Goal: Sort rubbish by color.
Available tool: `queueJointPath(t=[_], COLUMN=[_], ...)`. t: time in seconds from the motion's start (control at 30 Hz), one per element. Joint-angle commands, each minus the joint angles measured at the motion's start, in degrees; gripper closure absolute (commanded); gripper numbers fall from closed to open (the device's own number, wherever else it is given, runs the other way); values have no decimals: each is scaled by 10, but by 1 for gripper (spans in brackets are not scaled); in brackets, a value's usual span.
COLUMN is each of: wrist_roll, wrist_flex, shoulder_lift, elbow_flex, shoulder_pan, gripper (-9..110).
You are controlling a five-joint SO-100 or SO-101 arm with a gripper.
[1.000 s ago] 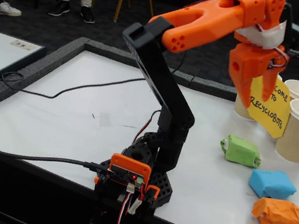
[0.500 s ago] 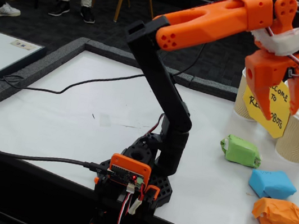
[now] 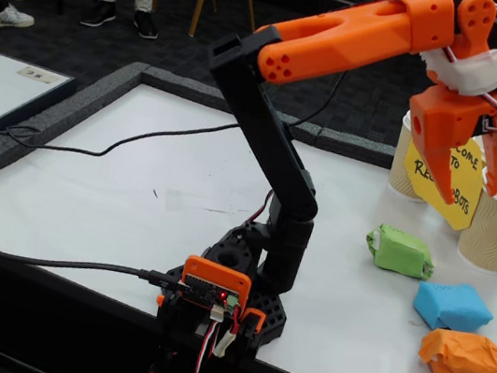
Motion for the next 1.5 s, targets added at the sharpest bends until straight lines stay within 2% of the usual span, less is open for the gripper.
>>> queueJointPath(t=[0.0, 0.43, 0.93, 1.47], wrist_roll=[-12, -11, -11, -12], wrist_flex=[-33, -117, -159, -197], shoulder_lift=[4, -101, -325, -356], elbow_flex=[-7, 22, -22, 11], shoulder_pan=[-28, -136, -172, -239], gripper=[88, 88, 83, 76])
